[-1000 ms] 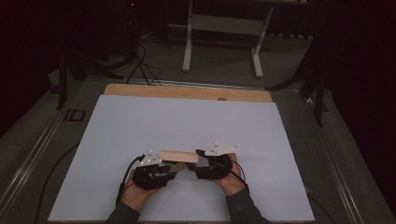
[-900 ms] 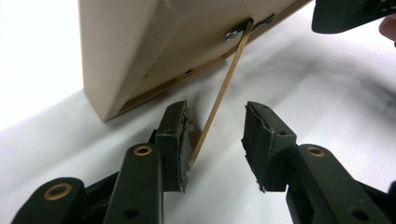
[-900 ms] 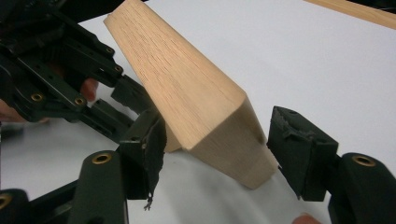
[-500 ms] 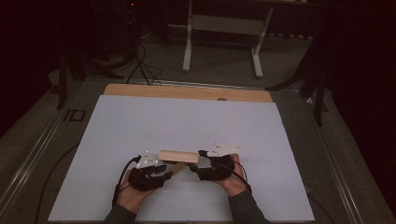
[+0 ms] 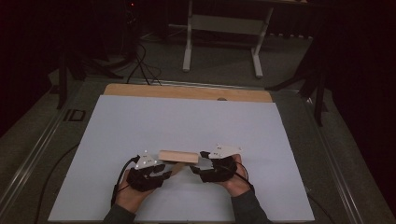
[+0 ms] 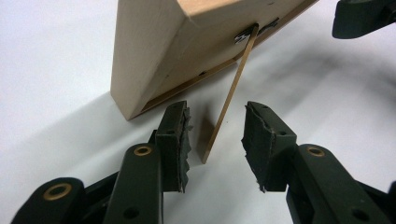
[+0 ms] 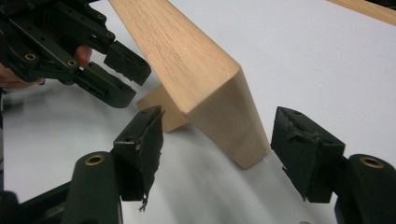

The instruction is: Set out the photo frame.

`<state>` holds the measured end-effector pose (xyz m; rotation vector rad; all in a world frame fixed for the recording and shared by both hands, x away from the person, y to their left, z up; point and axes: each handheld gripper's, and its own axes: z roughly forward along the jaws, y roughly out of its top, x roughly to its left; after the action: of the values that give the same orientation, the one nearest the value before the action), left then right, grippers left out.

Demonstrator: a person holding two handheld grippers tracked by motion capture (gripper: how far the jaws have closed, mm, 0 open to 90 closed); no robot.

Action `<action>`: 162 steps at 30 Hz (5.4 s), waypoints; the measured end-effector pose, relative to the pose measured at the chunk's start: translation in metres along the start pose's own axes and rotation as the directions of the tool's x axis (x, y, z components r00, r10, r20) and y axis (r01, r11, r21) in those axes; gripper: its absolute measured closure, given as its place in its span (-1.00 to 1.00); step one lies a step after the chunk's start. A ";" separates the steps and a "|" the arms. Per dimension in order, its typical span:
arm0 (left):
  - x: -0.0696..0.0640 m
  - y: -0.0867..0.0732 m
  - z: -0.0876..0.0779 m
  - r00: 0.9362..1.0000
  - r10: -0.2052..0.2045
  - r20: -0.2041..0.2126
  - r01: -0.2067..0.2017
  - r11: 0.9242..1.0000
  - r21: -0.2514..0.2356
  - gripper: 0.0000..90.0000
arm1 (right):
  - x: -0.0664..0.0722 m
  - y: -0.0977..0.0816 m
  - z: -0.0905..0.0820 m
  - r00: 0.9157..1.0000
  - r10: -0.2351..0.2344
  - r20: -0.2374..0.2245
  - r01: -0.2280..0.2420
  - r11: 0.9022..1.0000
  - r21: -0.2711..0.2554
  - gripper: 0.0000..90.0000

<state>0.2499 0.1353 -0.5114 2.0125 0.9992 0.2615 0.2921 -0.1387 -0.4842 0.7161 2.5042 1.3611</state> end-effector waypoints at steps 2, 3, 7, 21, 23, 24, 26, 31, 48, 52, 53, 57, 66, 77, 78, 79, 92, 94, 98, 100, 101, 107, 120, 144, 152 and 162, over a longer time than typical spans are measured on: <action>0.000 0.000 -0.001 1.000 -0.005 0.003 0.005 1.000 -0.006 0.34 | -0.001 -0.001 -0.001 1.000 0.000 -0.002 0.000 1.000 0.000 -0.25; 0.000 0.000 -0.001 1.000 -0.003 0.002 0.003 1.000 -0.006 0.35 | -0.001 -0.001 -0.002 1.000 0.000 -0.003 0.000 1.000 0.003 -0.25; 0.001 0.001 -0.001 1.000 -0.002 0.000 0.002 1.000 -0.008 0.35 | -0.002 -0.001 -0.003 1.000 -0.005 -0.012 0.005 1.000 0.004 -0.24; 0.003 0.002 -0.006 0.999 0.011 -0.033 -0.012 1.000 -0.029 0.64 | -0.013 -0.008 -0.009 0.999 -0.008 -0.048 0.010 0.999 0.043 -0.07; 0.003 0.002 -0.006 0.999 0.013 -0.035 -0.014 0.999 -0.030 0.69 | -0.014 -0.008 -0.009 0.999 -0.003 -0.054 0.005 0.999 0.045 -0.05; 0.003 0.002 -0.006 0.999 0.017 -0.037 -0.018 0.999 -0.027 0.69 | -0.015 -0.009 -0.010 0.998 0.003 -0.060 -0.001 0.999 0.045 -0.03; 0.003 0.002 -0.006 0.999 0.021 -0.043 -0.022 0.999 -0.027 0.75 | -0.019 -0.010 -0.012 0.998 0.011 -0.066 -0.007 0.999 0.050 0.06; 0.003 0.003 -0.006 0.998 0.025 -0.050 -0.026 0.999 -0.030 0.87 | -0.025 -0.011 -0.017 0.999 0.032 -0.038 -0.031 0.999 0.039 0.29; 0.003 0.009 0.000 0.997 0.027 -0.076 -0.030 0.999 -0.030 0.99 | -0.018 0.004 -0.007 0.979 0.145 0.143 -0.125 0.982 -0.138 0.99; 0.002 0.010 0.002 0.996 0.030 -0.080 -0.032 0.999 -0.026 0.99 | -0.017 0.009 -0.004 0.981 0.161 0.112 -0.142 0.976 -0.163 0.99; 0.002 0.010 0.002 0.996 0.033 -0.082 -0.035 0.999 -0.025 0.99 | -0.016 0.010 -0.003 0.982 0.160 0.103 -0.142 0.976 -0.164 0.99; 0.001 0.012 0.004 0.995 0.042 -0.087 -0.044 0.999 -0.021 0.99 | -0.012 0.013 -0.001 0.987 0.137 0.085 -0.123 0.980 -0.158 0.99; 0.002 0.014 0.008 0.995 0.051 -0.090 -0.052 0.999 -0.011 0.99 | -0.011 0.013 0.000 0.990 0.125 0.067 -0.115 0.983 -0.142 0.99; 0.001 0.018 0.010 0.995 0.050 -0.089 -0.051 0.999 -0.011 0.99 | -0.010 0.011 -0.001 0.992 0.111 0.065 -0.102 0.985 -0.137 0.99; 0.001 0.019 0.010 0.995 0.050 -0.088 -0.052 0.999 -0.014 0.99 | -0.010 0.011 -0.001 0.992 0.112 0.065 -0.102 0.985 -0.136 0.99; 0.001 0.019 0.010 0.995 0.049 -0.086 -0.050 0.999 -0.016 0.99 | -0.010 0.011 -0.001 0.992 0.111 0.065 -0.102 0.986 -0.135 0.99; -0.011 0.026 0.005 0.992 0.086 -0.096 -0.090 0.995 -0.042 0.99 | -0.006 0.011 0.000 0.994 0.091 0.065 -0.082 0.989 -0.120 0.99; -0.012 0.027 0.004 0.992 0.091 -0.093 -0.095 0.994 -0.047 0.99 | -0.006 0.011 0.000 0.994 0.087 0.064 -0.079 0.990 -0.118 0.99; -0.016 0.028 0.003 0.990 0.103 -0.092 -0.109 0.993 -0.051 0.99 | -0.005 0.011 0.000 0.995 0.082 0.063 -0.074 0.990 -0.116 0.99; -0.018 0.028 0.003 0.990 0.112 -0.089 -0.117 0.992 -0.052 0.99 | -0.004 0.011 0.000 0.995 0.079 0.064 -0.072 0.991 -0.116 0.99; -0.019 0.029 0.003 0.990 0.114 -0.087 -0.119 0.991 -0.054 0.99 | -0.004 0.011 0.000 0.995 0.079 0.064 -0.071 0.991 -0.116 0.99; -0.020 0.029 0.004 0.990 0.118 -0.080 -0.123 0.991 -0.054 0.99 | -0.003 0.011 0.000 0.995 0.074 0.068 -0.066 0.991 -0.114 0.99; -0.024 0.032 0.012 0.990 0.120 -0.070 -0.123 0.992 -0.040 0.99 | -0.001 0.011 0.000 0.996 0.059 0.065 -0.052 0.993 -0.105 0.99; -0.001 0.034 0.021 0.993 0.061 -0.100 -0.065 0.997 -0.030 0.99 | 0.016 0.011 0.017 1.000 0.008 0.017 -0.007 0.998 -0.056 0.99; 0.005 0.034 0.024 0.993 0.043 -0.108 -0.048 0.998 -0.039 0.99 | 0.022 0.012 0.023 1.000 -0.010 0.015 0.011 0.999 -0.052 0.99; 0.012 0.034 0.026 0.995 0.023 -0.095 -0.028 0.998 -0.053 0.99 | 0.026 0.013 0.029 1.000 -0.024 0.014 0.025 0.999 -0.045 0.96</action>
<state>0.2900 0.1175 -0.5037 1.9803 1.0146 0.3968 0.2850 -0.0985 -0.4880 0.6813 2.4547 1.3954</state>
